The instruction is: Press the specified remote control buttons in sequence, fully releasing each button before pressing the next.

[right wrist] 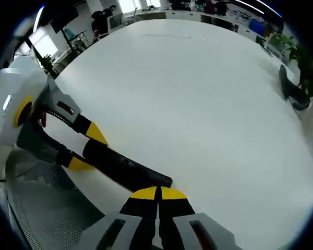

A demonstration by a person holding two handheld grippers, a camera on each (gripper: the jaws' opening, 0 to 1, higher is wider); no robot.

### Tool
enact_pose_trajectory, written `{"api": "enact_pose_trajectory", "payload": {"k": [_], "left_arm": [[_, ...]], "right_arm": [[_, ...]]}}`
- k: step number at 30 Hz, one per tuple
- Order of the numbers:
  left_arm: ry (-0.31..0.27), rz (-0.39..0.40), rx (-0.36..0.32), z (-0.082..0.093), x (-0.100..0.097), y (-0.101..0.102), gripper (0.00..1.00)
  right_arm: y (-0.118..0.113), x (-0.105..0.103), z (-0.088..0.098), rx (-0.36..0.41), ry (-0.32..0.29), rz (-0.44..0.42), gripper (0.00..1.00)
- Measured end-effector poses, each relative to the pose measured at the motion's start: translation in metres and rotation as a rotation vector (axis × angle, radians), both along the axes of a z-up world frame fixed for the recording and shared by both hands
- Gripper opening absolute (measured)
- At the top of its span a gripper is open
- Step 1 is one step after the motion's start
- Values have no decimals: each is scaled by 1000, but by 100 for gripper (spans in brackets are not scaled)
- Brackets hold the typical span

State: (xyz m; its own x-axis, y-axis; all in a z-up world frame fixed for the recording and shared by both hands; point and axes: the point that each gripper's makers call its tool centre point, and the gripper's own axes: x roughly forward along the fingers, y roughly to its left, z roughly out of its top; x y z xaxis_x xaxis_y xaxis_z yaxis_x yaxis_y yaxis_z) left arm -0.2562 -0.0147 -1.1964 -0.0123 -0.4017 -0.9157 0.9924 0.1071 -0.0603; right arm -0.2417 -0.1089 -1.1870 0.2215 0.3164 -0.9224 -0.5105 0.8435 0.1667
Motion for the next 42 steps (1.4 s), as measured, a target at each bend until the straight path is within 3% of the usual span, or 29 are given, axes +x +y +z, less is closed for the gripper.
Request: {"api": "enact_pose_trajectory", "payload": {"k": [25,28,42], "left_arm": [[-7,-15,23,0,0,0,24],[2,-15,24,0,0,0,24],[7,-17,28,0,0,0,24]], "right_arm": [[-3,4,6,86,28,-95,0],[2,1,6,106,61,-89,0],[14,-3,1,105,79,-65,0]]}}
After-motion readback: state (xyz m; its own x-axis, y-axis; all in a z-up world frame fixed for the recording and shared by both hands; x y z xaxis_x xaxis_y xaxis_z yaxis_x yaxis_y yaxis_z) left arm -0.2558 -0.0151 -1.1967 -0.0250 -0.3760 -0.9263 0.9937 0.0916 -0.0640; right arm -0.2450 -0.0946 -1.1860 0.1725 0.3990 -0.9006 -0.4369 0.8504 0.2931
